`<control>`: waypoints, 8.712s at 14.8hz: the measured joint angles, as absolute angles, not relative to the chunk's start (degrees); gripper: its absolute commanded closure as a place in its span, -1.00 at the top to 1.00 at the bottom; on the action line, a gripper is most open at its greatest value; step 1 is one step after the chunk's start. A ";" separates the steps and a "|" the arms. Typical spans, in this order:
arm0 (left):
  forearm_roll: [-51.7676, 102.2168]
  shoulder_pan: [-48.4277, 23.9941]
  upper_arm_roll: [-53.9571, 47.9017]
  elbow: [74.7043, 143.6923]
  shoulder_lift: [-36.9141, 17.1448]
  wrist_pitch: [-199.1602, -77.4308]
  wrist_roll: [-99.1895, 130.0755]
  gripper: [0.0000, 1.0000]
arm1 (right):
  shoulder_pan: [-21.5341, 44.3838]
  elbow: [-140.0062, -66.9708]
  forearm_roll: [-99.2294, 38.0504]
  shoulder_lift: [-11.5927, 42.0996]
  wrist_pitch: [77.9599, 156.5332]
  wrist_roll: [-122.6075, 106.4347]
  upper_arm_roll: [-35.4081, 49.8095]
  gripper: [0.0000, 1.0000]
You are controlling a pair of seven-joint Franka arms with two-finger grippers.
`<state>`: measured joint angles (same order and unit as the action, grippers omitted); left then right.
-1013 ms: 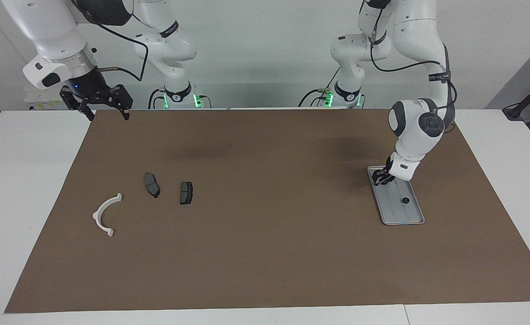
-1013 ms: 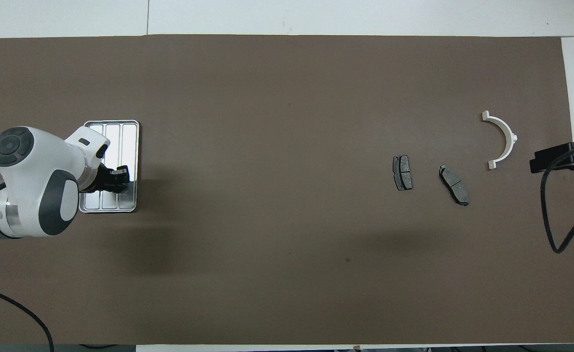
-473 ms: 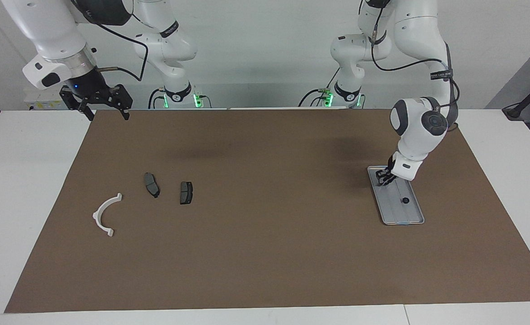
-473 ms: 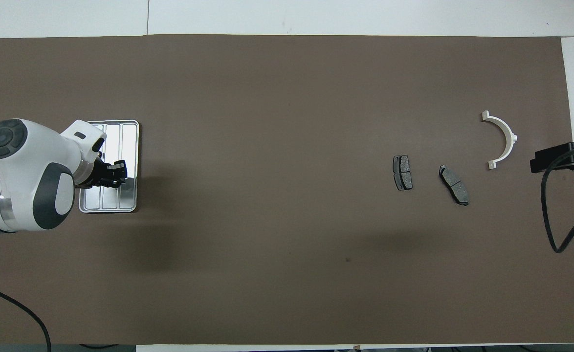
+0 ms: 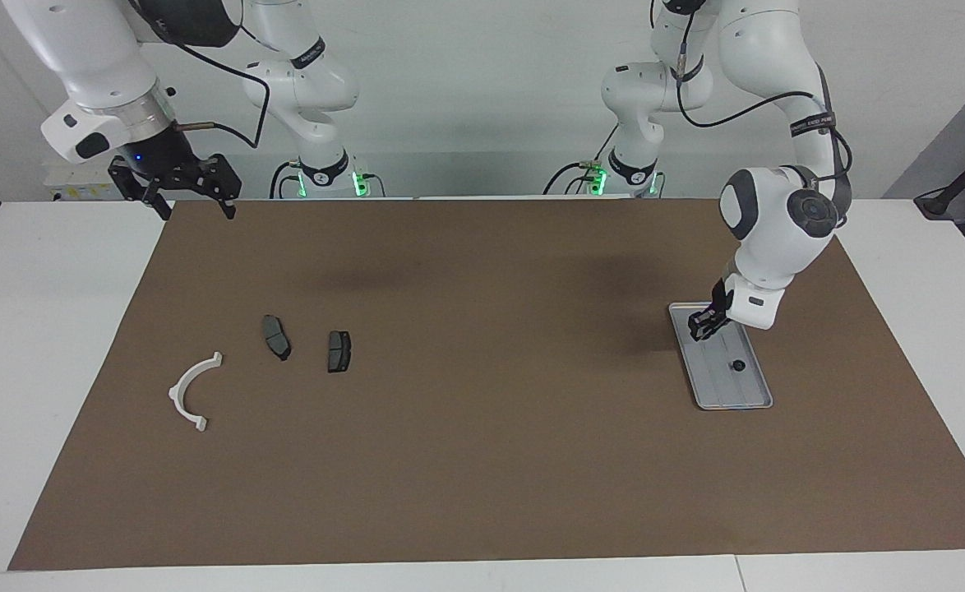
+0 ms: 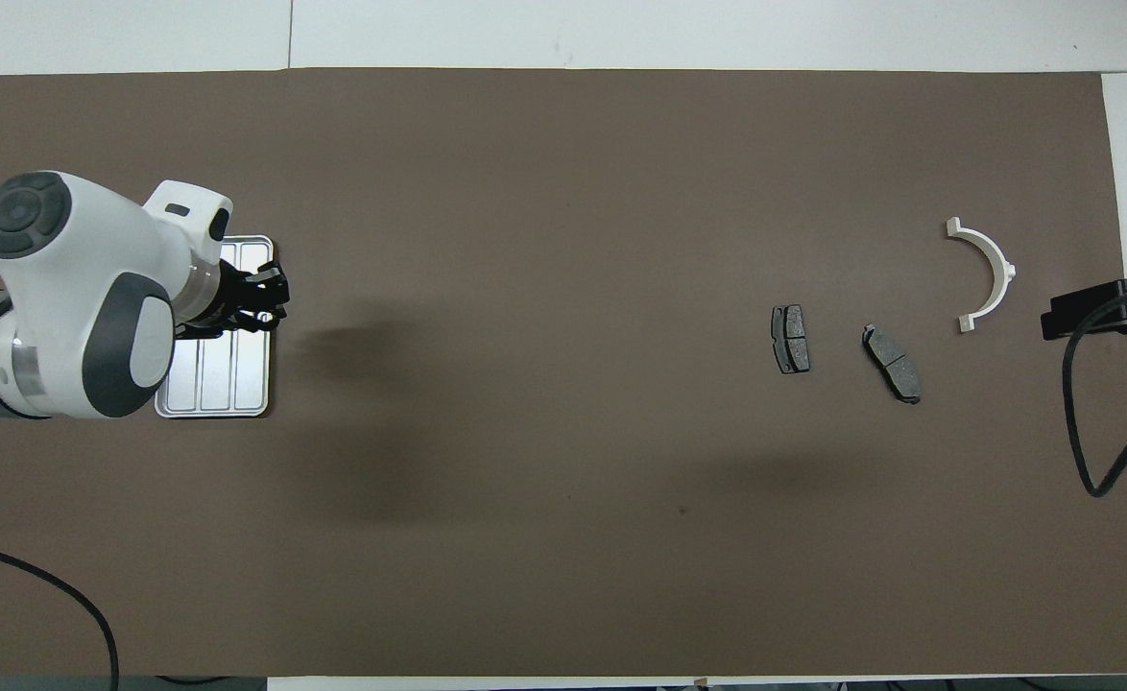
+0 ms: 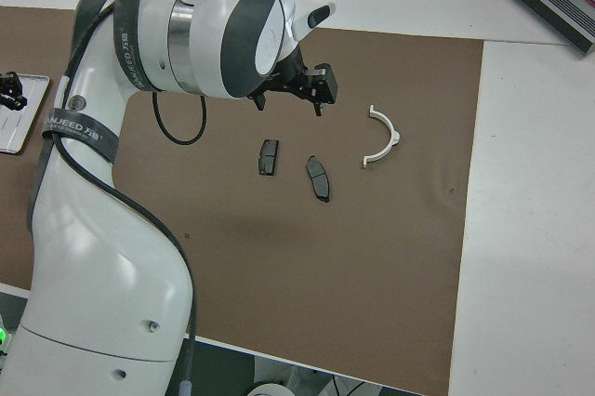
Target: Place bearing gear from tray to pile
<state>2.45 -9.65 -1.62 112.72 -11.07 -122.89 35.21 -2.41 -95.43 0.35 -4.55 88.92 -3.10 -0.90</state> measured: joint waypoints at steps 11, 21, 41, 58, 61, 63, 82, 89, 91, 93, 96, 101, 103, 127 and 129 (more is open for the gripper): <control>2.53 -32.25 -1.73 89.30 -27.50 -119.34 65.53 -0.98 | -7.65 -96.78 0.40 -3.09 94.68 -8.28 -1.10 1.00; 4.10 -37.51 -1.01 76.97 -40.57 -119.67 73.66 -0.98 | -7.25 -99.45 0.59 6.05 110.89 -10.57 -0.39 1.00; 4.12 -37.90 1.35 77.97 -39.67 -115.87 75.07 0.74 | -0.82 -99.39 0.58 16.98 122.27 -6.08 0.17 0.98; 4.11 -5.73 3.22 103.03 -16.27 -112.90 13.68 0.42 | 21.77 -78.88 4.02 31.88 113.59 22.42 1.51 0.90; 3.33 -4.06 3.18 104.91 -16.34 -118.05 8.03 0.10 | 25.52 -78.93 4.11 33.81 116.27 27.10 1.50 0.90; 2.37 -3.75 3.19 105.74 -16.66 -120.84 6.67 0.04 | 26.97 -79.50 4.11 34.96 118.01 28.45 1.50 0.89; 0.86 1.97 2.50 110.74 -18.93 -131.11 2.57 -0.06 | 29.68 -88.09 1.44 36.22 127.35 32.43 1.50 0.88; 0.86 1.90 2.33 110.75 -19.36 -132.04 4.26 -0.06 | 29.69 -88.69 -0.17 36.16 128.08 32.51 1.50 -1.00; 0.85 1.84 2.29 110.82 -19.61 -132.41 4.77 -0.06 | 29.69 -88.68 -0.18 35.94 128.06 33.13 1.47 -1.00; 0.86 1.81 2.25 111.29 -19.76 -133.34 5.01 -0.07 | 29.73 -88.66 -0.19 35.92 127.93 33.50 1.50 -1.00; 0.86 1.80 2.23 111.99 -19.78 -134.29 5.79 -0.07 | 29.57 -86.72 0.00 35.64 124.59 33.49 1.26 -1.00; 0.85 1.68 2.13 112.16 -19.79 -134.91 6.07 -0.10 | 21.08 -81.59 0.36 32.91 117.86 19.77 0.34 -1.00; 0.85 1.35 1.97 112.45 -19.79 -135.12 6.85 -0.10 | 14.23 -81.43 0.36 31.54 116.46 8.25 0.22 -1.00; 0.89 -22.85 1.47 92.71 -24.10 -117.49 48.87 -1.00 | -3.35 -100.01 0.35 28.22 130.09 -18.24 0.45 1.00; 0.97 -27.41 1.47 90.93 -25.83 -117.69 54.19 -1.00 | -3.33 -100.01 0.35 28.05 130.09 -18.17 0.59 1.00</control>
